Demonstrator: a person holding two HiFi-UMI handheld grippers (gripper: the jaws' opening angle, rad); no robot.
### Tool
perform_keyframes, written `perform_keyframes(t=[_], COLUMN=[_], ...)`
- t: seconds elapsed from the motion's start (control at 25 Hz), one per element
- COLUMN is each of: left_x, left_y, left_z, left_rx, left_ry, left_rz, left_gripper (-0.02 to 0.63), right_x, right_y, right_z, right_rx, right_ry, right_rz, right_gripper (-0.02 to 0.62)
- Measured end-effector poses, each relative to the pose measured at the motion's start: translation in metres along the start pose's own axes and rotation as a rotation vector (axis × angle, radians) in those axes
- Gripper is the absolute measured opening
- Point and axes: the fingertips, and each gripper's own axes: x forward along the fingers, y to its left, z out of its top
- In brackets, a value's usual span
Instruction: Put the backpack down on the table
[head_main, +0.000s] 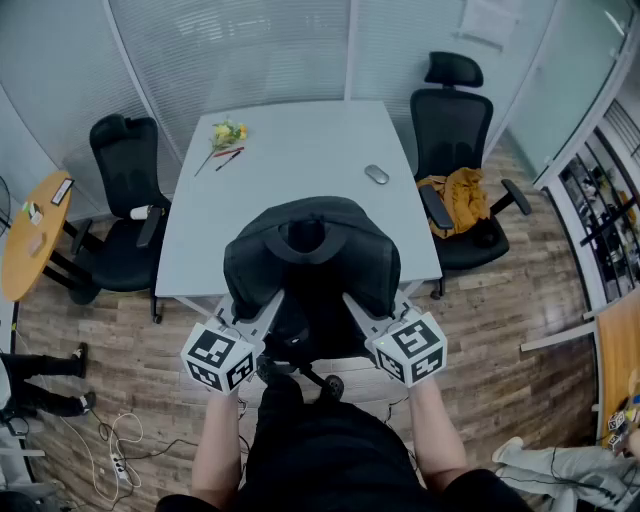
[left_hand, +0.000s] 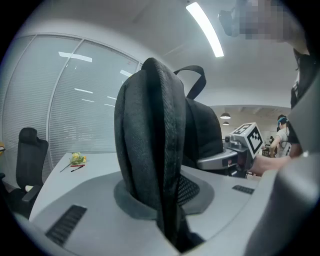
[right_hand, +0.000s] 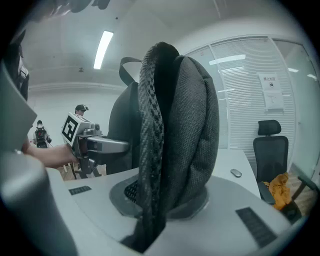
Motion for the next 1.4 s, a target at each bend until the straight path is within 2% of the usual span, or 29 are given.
perform_keyframes(t=[0.88, 1.4], left_x=[-0.002, 0.005], left_y=[-0.007, 0.004], left_z=[0.003, -0.008], left_rx=[-0.009, -0.033], left_ry=[-0.008, 0.016], left_rz=[0.028, 0.017], left_gripper=[0.057, 0.058], right_x=[-0.003, 0.008], right_y=[-0.002, -0.006], right_z=[0.003, -0.006], right_rx=[-0.042, 0.001], right_ry=[-0.001, 0.033], right_rz=[0.034, 0.048], right_gripper=[0.060, 0.061])
